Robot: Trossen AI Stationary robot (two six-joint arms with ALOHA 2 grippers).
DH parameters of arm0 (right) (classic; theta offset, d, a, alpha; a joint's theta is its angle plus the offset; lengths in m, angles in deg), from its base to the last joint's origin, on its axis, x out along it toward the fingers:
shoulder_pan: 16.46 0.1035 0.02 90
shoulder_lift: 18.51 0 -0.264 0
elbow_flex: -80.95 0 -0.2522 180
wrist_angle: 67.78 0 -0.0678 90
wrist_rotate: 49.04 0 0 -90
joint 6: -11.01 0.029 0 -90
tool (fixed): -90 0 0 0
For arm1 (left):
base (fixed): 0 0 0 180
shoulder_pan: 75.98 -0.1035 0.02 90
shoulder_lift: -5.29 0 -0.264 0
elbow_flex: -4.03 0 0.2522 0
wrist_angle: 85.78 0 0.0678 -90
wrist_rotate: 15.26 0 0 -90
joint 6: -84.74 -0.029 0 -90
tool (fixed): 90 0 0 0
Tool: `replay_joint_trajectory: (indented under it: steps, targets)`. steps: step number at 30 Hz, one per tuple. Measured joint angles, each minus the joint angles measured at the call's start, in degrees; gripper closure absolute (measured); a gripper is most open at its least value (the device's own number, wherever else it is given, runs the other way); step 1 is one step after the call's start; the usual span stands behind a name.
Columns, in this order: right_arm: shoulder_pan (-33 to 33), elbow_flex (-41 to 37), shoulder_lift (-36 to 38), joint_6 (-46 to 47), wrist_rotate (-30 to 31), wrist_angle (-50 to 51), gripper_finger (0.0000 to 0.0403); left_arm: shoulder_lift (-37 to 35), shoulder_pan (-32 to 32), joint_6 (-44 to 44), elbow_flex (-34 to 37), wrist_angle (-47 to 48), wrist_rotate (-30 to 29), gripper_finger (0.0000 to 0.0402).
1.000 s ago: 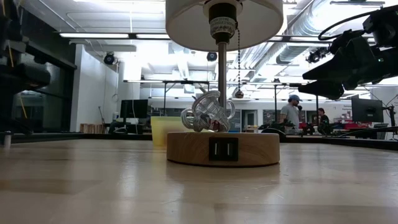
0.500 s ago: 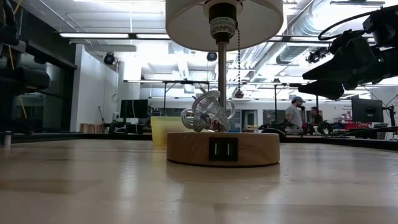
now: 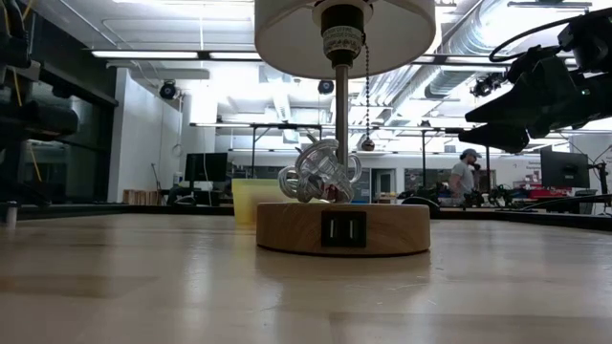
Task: Pick & Place Office items
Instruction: Put the red charger adapter into the yellow bin
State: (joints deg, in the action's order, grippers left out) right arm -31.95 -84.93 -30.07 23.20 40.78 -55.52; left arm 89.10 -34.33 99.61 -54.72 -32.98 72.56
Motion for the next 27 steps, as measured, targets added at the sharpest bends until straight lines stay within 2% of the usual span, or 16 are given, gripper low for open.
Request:
replay_joint_trajectory:
  steps: [22,27]
  targets:
    - [-0.01,0.00,0.01,0.01,0.00,0.00,0.0078,-0.07,-0.31,0.13,-0.10,-0.92,-0.96,0.0188]
    - [0.00,0.00,0.00,0.00,0.02,0.00,0.0078,-2.35,-1.30,0.11,-0.33,-3.20,-0.90,0.0188]
